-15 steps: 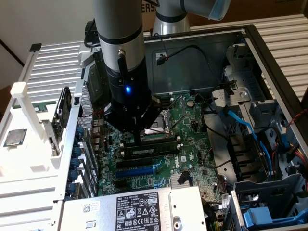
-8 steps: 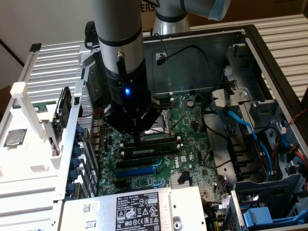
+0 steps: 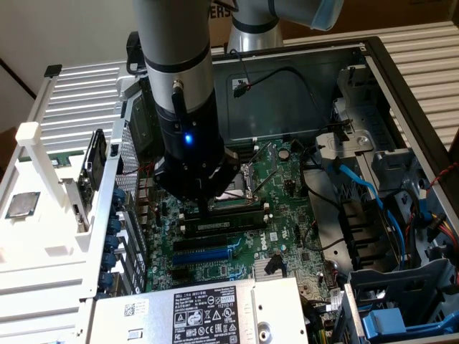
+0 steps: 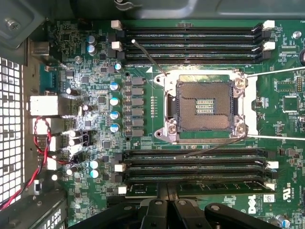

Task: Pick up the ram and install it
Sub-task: 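Press down the ram until it locks into place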

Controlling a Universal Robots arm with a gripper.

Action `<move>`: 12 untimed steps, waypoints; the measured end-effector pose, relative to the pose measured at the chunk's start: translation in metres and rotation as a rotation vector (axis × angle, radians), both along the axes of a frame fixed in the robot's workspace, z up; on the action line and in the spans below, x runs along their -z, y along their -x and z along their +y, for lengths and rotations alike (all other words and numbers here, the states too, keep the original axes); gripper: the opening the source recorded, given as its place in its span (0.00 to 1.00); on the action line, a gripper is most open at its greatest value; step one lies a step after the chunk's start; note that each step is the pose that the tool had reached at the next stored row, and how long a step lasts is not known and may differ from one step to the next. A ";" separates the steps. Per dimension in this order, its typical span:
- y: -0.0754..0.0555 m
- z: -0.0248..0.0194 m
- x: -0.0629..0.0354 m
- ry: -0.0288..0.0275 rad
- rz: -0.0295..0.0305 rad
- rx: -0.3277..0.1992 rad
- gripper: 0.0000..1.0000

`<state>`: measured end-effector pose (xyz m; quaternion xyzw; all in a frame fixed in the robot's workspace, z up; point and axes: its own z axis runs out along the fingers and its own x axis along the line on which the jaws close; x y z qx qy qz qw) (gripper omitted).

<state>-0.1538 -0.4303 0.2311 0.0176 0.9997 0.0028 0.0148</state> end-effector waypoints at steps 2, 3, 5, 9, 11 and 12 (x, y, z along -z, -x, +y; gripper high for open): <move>0.000 0.0000 0.0007 0.0000 -0.0022 0.001 0.10; 0.000 0.0000 0.0010 0.0000 -0.0031 0.002 0.10; 0.000 0.0000 0.0014 0.0001 -0.0042 0.004 0.10; 0.000 -0.0001 0.0021 0.0003 -0.0065 0.008 0.10; 0.000 -0.0001 0.0025 0.0001 -0.0080 0.010 0.10; 0.000 0.0000 0.0026 0.0001 -0.0088 0.011 0.10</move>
